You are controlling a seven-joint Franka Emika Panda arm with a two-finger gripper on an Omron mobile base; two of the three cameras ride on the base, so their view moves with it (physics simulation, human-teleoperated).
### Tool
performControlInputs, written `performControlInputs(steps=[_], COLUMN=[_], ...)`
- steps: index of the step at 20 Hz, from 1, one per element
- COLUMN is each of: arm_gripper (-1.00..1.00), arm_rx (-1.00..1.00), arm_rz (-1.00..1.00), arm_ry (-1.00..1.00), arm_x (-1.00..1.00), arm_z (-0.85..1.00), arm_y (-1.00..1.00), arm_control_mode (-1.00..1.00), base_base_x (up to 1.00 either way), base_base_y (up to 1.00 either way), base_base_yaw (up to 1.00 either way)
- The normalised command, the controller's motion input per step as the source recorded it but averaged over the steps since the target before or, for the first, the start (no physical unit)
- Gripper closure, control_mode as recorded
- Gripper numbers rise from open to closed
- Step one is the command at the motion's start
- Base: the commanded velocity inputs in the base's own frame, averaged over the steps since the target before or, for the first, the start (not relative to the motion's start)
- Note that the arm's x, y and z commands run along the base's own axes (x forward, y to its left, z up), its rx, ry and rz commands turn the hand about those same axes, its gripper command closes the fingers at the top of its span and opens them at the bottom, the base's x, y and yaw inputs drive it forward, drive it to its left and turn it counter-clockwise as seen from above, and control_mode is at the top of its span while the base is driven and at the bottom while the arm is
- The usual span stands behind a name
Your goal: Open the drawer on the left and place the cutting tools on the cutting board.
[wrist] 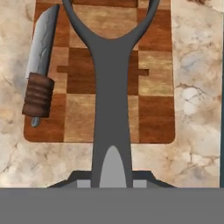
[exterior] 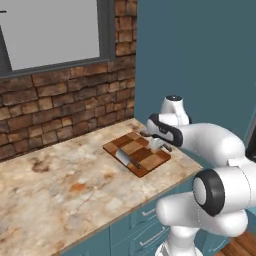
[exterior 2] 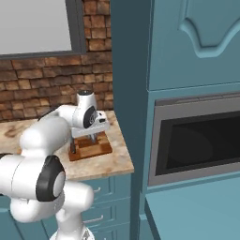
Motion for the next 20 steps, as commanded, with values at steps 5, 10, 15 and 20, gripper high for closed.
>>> performControlInputs(steps=[5, 10, 15, 20], arm_gripper=[1.0, 1.0, 1.0, 1.0], arm_rx=[0.0, 0.0, 0.0, 0.0], arm_rz=[0.0, -0.02, -0.01, 0.0], arm_ry=[0.01, 0.0, 0.01, 0.08], arm_x=[0.43, 0.51, 0.32, 0.0], arm_z=[-0.51, -0.32, -0.47, -0.41], arm_y=[0.17, 0.08, 0.0, 0.0], arm_control_mode=[-1.0, -1.0, -1.0, -1.0], base_base_x=[0.0, 0.0, 0.0, 0.0], base_base_y=[0.0, 0.0, 0.0, 0.0], base_base_yaw=[0.0, 0.0, 0.0, 0.0])
